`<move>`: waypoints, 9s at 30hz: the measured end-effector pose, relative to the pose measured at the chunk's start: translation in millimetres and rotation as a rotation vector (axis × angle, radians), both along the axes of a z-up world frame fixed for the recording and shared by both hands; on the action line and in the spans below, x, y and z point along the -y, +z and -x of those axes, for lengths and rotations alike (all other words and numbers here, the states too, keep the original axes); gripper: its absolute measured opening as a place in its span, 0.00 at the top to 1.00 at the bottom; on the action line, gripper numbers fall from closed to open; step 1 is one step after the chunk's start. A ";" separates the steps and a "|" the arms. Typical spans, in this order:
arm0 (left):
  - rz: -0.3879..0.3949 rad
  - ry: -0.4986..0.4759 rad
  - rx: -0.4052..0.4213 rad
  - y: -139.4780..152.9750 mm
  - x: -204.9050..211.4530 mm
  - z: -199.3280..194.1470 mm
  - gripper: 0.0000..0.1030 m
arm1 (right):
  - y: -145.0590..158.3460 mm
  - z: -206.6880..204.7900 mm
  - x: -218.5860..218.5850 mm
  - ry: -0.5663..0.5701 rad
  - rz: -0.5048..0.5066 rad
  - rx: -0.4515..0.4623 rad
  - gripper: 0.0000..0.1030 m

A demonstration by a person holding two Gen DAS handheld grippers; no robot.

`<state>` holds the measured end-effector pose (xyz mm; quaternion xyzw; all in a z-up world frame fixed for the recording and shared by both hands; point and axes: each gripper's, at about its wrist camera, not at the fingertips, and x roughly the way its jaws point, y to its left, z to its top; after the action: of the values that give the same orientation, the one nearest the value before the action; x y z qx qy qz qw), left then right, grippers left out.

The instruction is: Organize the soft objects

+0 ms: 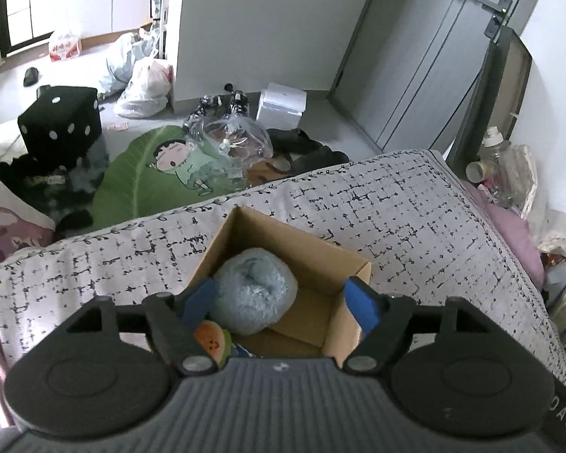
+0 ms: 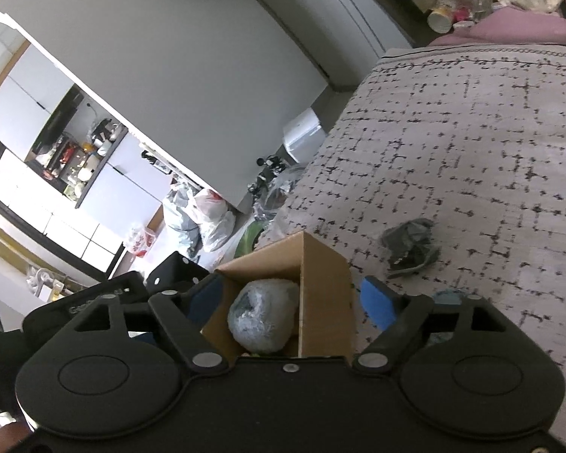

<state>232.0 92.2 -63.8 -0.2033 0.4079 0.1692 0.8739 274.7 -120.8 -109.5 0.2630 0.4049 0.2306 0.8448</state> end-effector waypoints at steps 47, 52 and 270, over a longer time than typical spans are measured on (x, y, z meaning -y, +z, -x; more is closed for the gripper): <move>-0.012 -0.212 -0.046 22.4 131.3 -16.3 0.24 | -34.0 -0.5 126.9 -0.190 -0.190 -0.302 0.14; 0.030 -0.213 -0.069 9.3 129.1 -25.1 0.24 | -42.8 -4.8 121.3 -0.191 -0.133 -0.310 0.24; -0.036 -0.312 0.012 97.8 35.1 116.0 0.02 | 108.4 135.2 34.9 -0.030 0.299 0.094 0.00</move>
<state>115.9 57.1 34.0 -0.1229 0.4263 0.0374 0.8954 139.5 -155.7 -1.1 0.1292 0.3909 0.1672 0.8958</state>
